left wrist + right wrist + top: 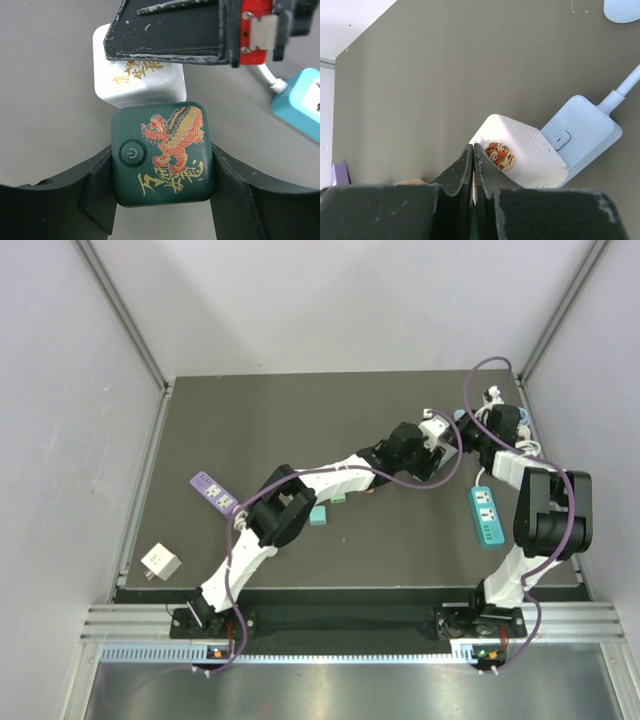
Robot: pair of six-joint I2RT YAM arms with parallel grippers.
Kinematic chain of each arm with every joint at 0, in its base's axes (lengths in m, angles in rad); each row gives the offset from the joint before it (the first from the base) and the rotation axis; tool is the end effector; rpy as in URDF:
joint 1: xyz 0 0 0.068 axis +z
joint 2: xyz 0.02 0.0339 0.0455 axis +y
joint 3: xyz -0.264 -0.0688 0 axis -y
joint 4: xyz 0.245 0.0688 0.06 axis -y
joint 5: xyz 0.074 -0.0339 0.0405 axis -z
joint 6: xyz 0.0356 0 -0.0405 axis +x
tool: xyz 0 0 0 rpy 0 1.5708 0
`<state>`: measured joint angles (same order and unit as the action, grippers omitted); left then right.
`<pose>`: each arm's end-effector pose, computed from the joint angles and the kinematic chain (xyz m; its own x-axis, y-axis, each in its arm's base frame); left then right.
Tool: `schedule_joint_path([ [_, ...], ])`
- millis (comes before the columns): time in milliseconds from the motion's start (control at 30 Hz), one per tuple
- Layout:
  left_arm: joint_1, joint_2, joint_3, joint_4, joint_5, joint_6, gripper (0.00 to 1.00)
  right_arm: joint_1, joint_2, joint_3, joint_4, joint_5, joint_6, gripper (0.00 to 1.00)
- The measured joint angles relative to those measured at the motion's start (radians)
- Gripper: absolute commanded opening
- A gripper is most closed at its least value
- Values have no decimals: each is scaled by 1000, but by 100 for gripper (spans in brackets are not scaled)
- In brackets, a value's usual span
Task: Pull the plug off the socket
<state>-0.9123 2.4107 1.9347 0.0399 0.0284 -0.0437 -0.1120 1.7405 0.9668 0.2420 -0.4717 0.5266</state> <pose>0.3426 -0.4444 0.1845 -0.2935 0.3079 -0.9050 0.7943 0.6054 -0.0516 0.3724 -0.0256 0.1918 -0.5811 0.5159 -0.6294 0.0028 0.7747 0.6324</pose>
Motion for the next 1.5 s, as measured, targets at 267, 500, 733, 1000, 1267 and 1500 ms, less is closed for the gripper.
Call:
schedule_joint_path([
  [267, 91, 0, 1, 43, 205, -266, 0, -2, -3, -5, 3, -3, 0, 0],
  [500, 96, -12, 9, 17, 141, -199, 0, -2, -3, -5, 3, -3, -1, 0],
  [733, 79, -72, -83, 96, 256, -299, 0, -2, -3, -5, 3, -3, -2, 0],
  [1000, 166, -180, -138, 5, 183, -258, 0, -2, -5, -5, 1, -2, -6, 0],
  [1267, 322, -314, -114, -298, 284, -245, 0, -2, -31, -11, -29, 11, -32, 0],
  [1500, 396, -306, 14, -668, 150, -166, 11, 4, -82, -25, -103, 31, -55, 0],
])
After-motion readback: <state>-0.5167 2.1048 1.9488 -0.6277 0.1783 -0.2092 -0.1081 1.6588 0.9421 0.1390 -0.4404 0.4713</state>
